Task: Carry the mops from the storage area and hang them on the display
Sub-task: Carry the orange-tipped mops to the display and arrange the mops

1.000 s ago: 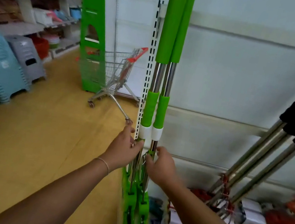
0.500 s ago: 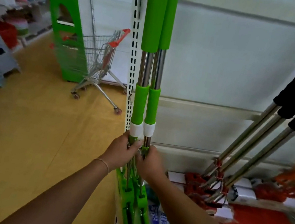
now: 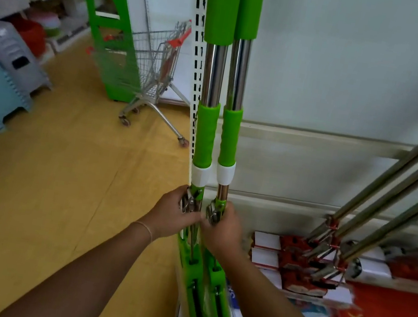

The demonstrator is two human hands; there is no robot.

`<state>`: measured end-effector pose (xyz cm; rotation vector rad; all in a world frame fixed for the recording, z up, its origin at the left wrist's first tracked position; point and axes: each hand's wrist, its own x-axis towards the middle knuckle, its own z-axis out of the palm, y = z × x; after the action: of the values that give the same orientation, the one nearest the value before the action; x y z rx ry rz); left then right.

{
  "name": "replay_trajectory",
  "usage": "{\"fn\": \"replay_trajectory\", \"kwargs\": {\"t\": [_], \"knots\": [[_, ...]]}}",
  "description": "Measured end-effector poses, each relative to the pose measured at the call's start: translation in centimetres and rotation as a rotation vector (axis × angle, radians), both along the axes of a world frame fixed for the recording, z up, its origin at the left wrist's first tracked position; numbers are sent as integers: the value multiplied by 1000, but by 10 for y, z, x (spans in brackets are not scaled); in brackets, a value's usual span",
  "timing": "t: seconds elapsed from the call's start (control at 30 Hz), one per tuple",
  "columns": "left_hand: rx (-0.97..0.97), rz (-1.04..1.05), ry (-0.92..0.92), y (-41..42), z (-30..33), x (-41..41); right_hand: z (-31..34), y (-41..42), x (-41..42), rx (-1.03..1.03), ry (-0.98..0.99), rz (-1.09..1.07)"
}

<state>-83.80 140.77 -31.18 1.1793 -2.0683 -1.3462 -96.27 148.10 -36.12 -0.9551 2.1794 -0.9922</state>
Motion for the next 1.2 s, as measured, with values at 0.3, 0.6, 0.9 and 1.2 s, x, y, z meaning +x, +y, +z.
{"fn": "replay_trajectory", "kwargs": {"t": [0.3, 0.6, 0.9, 1.2], "knots": [[-178, 3, -55, -1, -1, 11, -1, 6, 10, -10, 105, -82], [-216, 25, -120, -2, 9, 42, 9, 14, 9, -9, 116, -8], [-190, 30, -134, 12, 14, 54, 20, 3, 2, 36, 47, 241], [-193, 69, -135, 15, 14, 55, 33, -28, -27, 110, 150, 365]]}}
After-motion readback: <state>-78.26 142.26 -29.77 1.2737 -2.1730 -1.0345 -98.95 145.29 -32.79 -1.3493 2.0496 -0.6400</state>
